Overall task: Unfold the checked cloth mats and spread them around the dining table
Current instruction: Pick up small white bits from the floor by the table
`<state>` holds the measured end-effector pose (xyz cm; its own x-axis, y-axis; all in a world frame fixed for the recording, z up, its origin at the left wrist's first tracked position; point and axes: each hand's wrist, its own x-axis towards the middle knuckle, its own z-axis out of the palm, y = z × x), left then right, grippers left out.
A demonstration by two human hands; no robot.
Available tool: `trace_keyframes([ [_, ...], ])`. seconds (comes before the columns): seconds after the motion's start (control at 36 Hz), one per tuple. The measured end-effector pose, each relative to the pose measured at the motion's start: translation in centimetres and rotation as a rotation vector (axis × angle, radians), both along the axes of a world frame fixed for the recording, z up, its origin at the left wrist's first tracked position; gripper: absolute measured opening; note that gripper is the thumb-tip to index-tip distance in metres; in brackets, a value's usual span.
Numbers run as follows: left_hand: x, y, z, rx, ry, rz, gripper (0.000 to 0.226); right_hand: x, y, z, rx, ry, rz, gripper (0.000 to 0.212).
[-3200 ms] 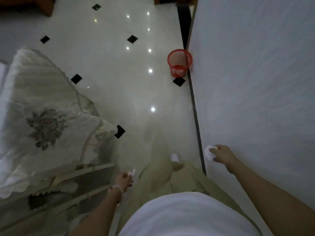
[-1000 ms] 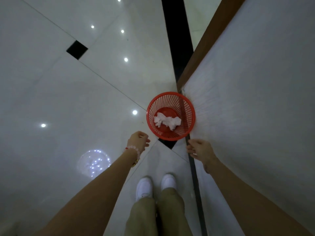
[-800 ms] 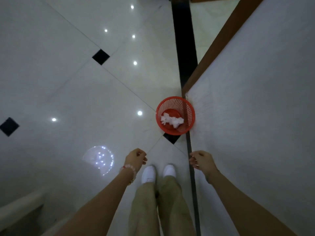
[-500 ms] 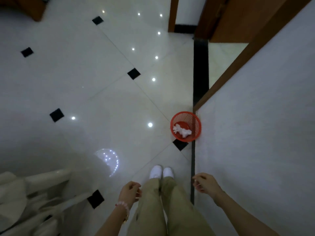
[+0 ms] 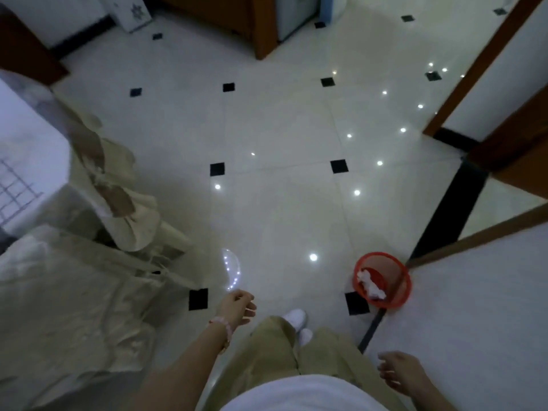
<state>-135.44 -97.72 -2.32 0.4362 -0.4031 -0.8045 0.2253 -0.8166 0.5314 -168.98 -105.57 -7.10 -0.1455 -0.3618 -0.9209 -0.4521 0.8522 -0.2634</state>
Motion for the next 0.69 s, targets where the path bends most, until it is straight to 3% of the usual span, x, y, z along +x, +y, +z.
trace_keyframes([
  [0.17,-1.1,4.2,-0.1,0.02,-0.034,0.137,0.015,2.5,-2.6,-0.3,0.027,-0.08,0.232,0.023],
  [0.33,-5.0,12.6,-1.7,0.066,0.009,0.391,0.015,7.7,-3.3,-1.0,-0.017,-0.081,0.666,0.015],
  [0.53,-12.5,25.3,-2.5,0.204,0.096,0.94,0.014,19.1,0.8,1.3,-0.068,-0.244,1.224,0.012],
  [0.69,-19.8,31.2,-2.1,0.219,0.199,1.481,0.014,26.6,8.2,4.0,-0.023,-0.398,1.472,0.013],
])
